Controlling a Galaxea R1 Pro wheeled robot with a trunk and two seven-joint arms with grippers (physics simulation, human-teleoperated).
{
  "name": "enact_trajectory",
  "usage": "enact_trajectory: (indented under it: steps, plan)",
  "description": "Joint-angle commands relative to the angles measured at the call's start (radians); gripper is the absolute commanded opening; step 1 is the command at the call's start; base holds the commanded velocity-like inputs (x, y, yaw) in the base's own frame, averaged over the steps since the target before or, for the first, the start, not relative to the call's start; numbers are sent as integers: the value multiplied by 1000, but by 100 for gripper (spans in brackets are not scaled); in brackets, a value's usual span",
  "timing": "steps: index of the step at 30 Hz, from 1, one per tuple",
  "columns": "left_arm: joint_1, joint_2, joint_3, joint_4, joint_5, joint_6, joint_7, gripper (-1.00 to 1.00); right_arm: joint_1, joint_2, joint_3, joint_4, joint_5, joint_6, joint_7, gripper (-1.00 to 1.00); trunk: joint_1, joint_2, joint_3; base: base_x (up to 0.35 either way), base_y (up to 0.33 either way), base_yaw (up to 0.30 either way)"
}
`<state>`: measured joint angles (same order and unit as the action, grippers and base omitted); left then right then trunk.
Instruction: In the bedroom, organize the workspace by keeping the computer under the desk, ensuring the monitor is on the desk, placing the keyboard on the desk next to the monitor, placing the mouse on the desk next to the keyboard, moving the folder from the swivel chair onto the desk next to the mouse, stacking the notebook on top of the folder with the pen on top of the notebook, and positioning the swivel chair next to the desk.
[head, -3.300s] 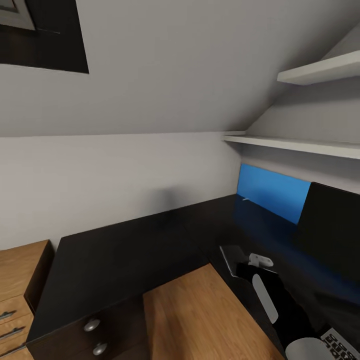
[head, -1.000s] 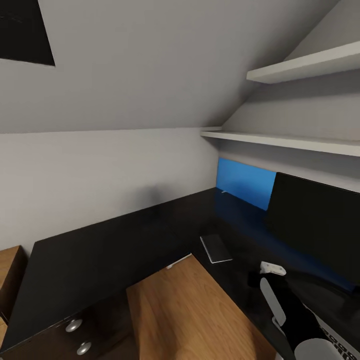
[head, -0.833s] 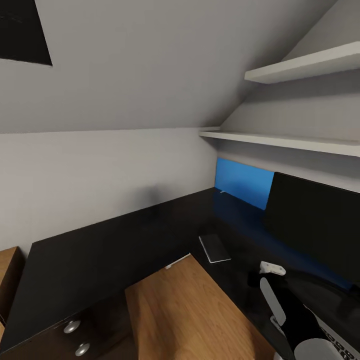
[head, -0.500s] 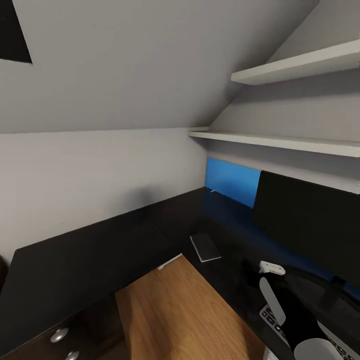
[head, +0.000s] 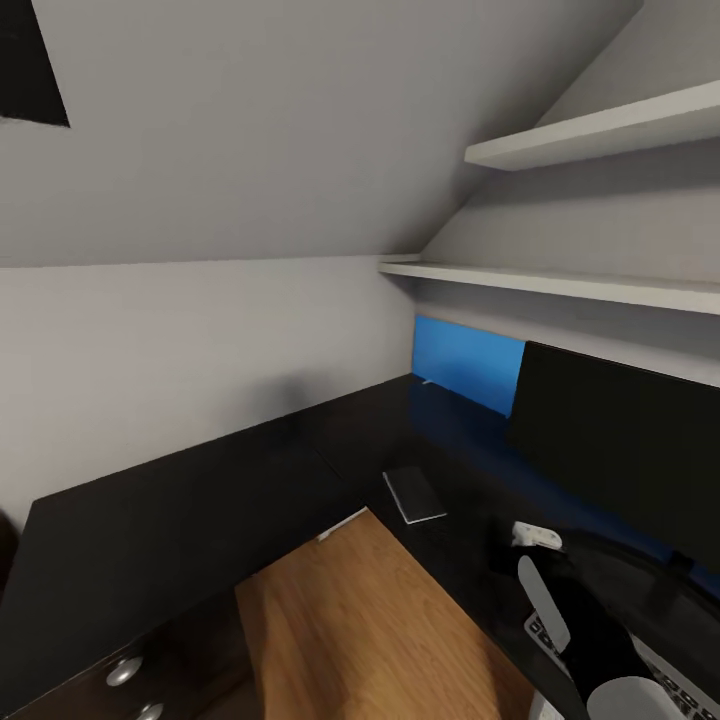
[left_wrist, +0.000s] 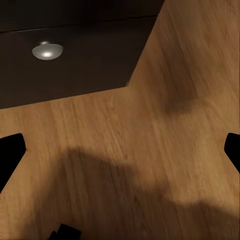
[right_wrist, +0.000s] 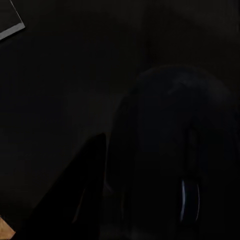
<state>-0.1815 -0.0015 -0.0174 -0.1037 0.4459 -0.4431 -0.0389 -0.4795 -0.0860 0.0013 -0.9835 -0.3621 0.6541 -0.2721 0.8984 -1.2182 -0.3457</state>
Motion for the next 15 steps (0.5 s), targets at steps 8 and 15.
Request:
enact_trajectory:
  steps: [8,15]
  plan:
    - [-1,0,-2,1,8,-3,-4,100,-1,-1,0,2,-10,2,9,-100,0,-1,-1,0,237,0]
    - [-1,0,-2,1,8,-3,-4,100,-1,-4,0,23,-7,0,11,-100,0,-1,-1,0,46,0]
